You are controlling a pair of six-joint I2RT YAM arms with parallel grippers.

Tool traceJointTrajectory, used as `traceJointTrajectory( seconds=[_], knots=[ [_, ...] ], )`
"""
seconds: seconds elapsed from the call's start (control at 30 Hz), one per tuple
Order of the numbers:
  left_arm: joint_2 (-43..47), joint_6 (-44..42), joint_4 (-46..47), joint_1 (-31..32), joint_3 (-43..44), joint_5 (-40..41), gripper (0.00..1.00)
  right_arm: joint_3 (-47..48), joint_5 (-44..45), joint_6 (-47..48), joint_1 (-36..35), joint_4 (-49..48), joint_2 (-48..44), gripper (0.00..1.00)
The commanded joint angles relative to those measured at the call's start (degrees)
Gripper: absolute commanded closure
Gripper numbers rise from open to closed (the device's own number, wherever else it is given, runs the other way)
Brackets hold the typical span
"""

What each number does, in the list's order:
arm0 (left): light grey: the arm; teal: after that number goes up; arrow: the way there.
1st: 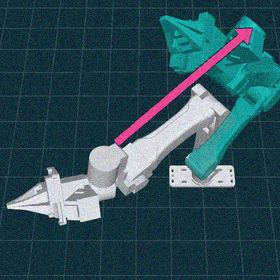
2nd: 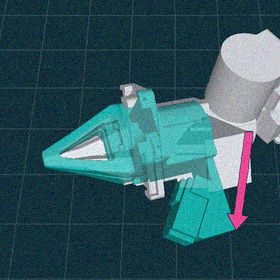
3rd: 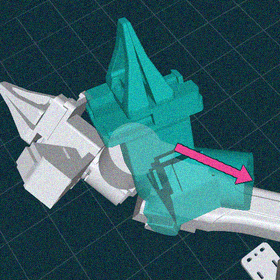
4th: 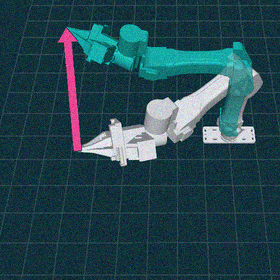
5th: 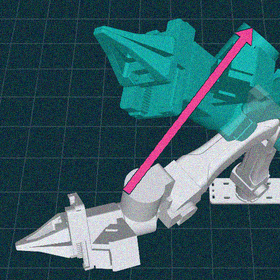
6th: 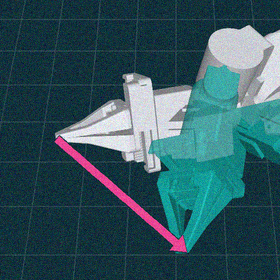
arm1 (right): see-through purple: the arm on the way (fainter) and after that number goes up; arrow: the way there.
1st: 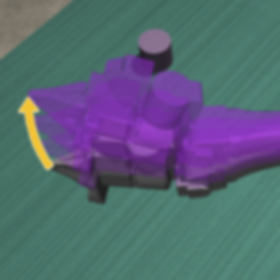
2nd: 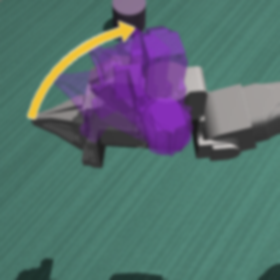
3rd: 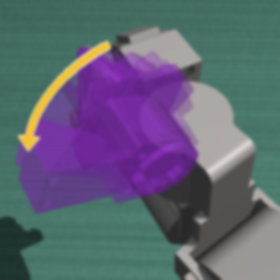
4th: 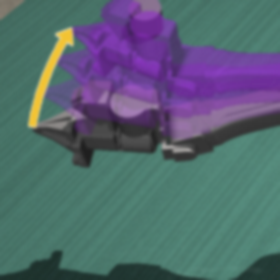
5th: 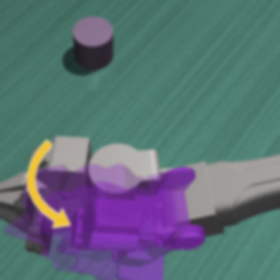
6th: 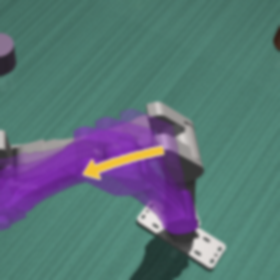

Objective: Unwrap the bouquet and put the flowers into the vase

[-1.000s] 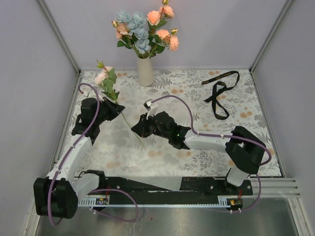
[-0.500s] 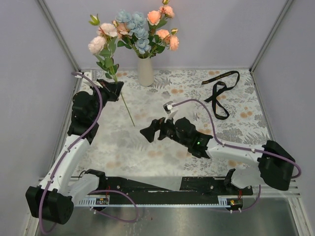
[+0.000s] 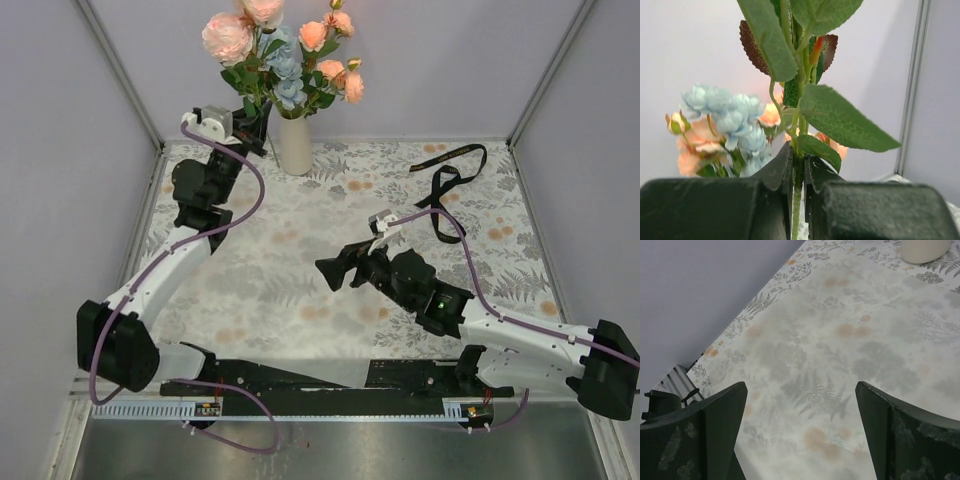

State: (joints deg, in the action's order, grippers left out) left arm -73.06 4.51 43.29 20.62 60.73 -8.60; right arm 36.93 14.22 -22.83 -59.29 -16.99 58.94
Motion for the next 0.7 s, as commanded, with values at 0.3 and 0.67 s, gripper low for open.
traceJointTrajectory(
  seconds=[0.3, 0.67],
  knots=[
    [-21.41, -4.16, 27.03, -1.55, 13.52, -2.73, 1.00, 4.20, 3.79, 7.36, -0.30, 6.27, 2.23, 0.01],
    [-32.67, -6.98, 27.39, -2.52, 27.07, -3.79, 1.00, 4.39, 5.90, 7.18, -0.30, 5.22, 3.38, 0.01]
  ],
)
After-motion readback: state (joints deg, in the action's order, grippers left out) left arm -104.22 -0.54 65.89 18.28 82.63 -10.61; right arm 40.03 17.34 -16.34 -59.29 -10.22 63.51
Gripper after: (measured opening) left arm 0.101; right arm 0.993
